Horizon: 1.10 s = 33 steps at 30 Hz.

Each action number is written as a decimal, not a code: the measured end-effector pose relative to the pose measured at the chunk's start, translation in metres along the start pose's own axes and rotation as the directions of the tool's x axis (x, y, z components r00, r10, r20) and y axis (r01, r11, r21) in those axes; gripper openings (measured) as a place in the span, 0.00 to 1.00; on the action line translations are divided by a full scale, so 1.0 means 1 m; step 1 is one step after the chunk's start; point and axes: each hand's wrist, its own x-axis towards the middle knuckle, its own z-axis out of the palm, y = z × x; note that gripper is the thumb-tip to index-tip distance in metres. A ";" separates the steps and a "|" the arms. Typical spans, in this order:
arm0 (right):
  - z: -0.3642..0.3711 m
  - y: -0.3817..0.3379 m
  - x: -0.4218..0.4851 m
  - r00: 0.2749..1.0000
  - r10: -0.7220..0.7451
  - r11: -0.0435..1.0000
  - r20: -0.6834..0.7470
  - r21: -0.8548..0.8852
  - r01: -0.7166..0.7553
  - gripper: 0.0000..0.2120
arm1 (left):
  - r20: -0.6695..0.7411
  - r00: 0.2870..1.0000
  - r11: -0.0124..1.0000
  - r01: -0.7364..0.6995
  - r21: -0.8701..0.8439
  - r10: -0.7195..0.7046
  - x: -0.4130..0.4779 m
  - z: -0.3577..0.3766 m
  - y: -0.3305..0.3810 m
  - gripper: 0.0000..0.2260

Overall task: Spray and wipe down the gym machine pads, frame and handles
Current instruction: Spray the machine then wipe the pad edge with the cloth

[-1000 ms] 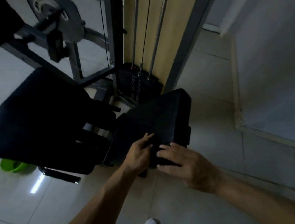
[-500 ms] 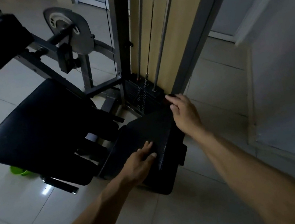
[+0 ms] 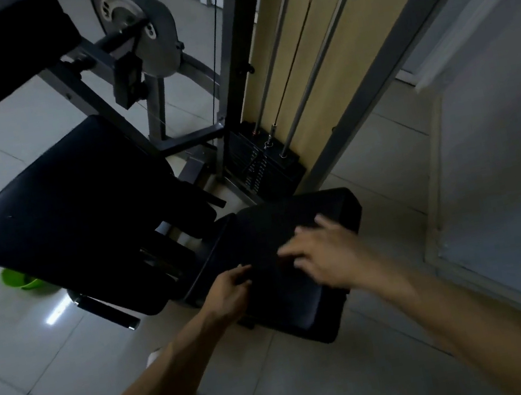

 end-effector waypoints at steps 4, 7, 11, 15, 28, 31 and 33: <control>-0.010 0.046 0.059 0.941 0.336 0.941 -0.038 -0.017 -0.337 0.19 | 0.091 0.995 0.999 0.032 -0.002 -0.031 0.025 -0.014 -0.020 0.19; 0.024 -0.003 0.073 0.951 0.310 0.948 -0.003 -0.073 -0.310 0.21 | 0.151 0.987 0.998 0.060 0.009 -0.060 0.044 -0.027 -0.034 0.19; 0.070 -0.093 0.060 0.970 0.001 1.000 0.244 0.028 -0.008 0.28 | 0.185 0.982 0.999 0.046 0.026 -0.050 0.059 -0.049 -0.044 0.16; 0.055 -0.066 0.090 0.970 0.048 0.999 0.237 0.003 -0.051 0.33 | 0.227 0.958 0.972 0.129 0.197 -0.173 0.080 -0.064 -0.064 0.26; 0.130 -0.112 0.157 0.965 -0.073 0.991 0.251 0.127 0.042 0.24 | 0.023 0.993 0.982 0.113 0.154 -0.118 0.111 -0.095 -0.111 0.18; 0.146 -0.104 0.177 0.926 -0.254 0.966 0.281 0.112 0.231 0.22 | -0.036 0.997 0.981 0.072 0.180 -0.067 0.125 -0.103 -0.121 0.18; 0.150 -0.074 0.201 0.955 -0.169 0.983 0.244 0.112 0.145 0.28 | 0.009 0.997 0.982 0.074 0.176 -0.077 0.137 -0.107 -0.133 0.20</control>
